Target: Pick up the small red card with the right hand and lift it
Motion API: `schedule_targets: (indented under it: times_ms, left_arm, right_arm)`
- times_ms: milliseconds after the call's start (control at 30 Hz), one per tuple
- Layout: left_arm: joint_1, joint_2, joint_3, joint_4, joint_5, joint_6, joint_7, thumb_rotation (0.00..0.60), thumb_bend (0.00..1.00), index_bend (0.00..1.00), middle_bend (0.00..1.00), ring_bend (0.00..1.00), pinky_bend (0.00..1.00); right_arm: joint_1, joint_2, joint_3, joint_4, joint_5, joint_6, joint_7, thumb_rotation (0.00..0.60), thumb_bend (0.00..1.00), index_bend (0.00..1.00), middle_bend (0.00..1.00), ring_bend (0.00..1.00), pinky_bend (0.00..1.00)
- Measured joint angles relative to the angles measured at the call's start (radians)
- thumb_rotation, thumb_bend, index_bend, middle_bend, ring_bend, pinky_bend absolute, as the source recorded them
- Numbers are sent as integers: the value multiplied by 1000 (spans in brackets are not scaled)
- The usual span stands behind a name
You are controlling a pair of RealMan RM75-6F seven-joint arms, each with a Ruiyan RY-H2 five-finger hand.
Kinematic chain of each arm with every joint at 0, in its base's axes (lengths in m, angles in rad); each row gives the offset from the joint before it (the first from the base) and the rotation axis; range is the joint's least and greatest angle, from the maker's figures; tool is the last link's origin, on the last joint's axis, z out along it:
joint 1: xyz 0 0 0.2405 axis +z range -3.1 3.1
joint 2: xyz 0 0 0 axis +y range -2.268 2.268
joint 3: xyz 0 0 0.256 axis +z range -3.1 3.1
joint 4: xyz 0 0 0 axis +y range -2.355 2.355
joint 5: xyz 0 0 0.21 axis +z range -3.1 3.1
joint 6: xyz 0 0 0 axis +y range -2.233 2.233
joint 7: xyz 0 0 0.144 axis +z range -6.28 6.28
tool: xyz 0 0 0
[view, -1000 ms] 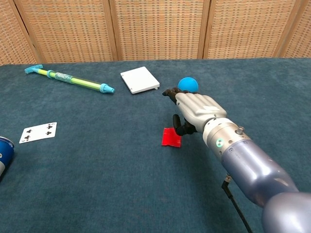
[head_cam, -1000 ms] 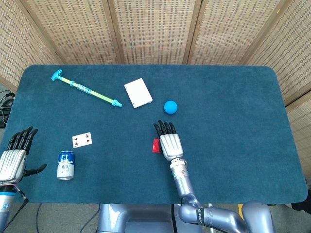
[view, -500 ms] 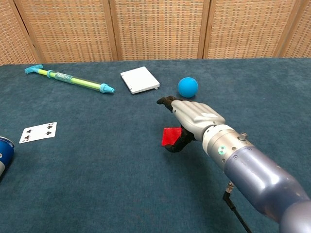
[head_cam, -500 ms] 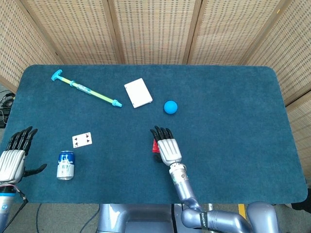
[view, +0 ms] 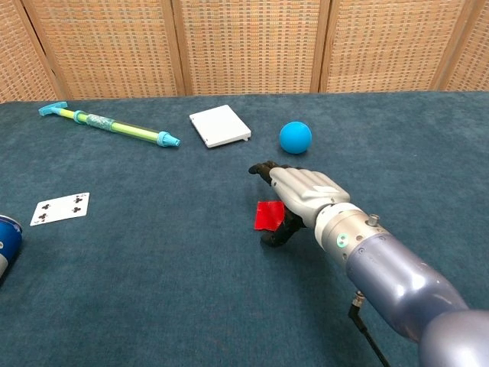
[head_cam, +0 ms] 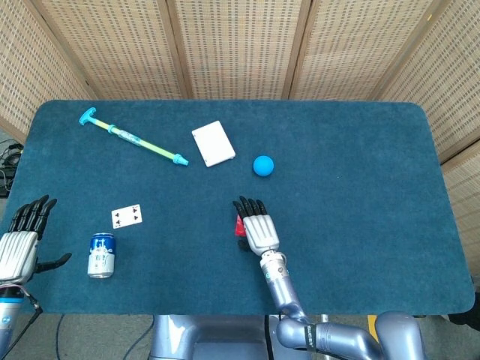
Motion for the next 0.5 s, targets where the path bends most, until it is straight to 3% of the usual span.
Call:
schedule_targets:
  times_ms: [300, 500]
  left_arm:
    - [-2, -2, 0, 1, -4, -5, 3, 600, 127, 0, 0, 0, 40]
    - [-2, -2, 0, 1, -4, -7, 2, 600, 128, 0, 0, 0, 40]
  right_arm:
    - [12, -13, 11, 56, 8, -22, 13, 600, 405, 119, 0, 0, 0]
    - [22, -26, 22, 97, -8, -7, 22, 600, 502, 142, 0, 0, 0]
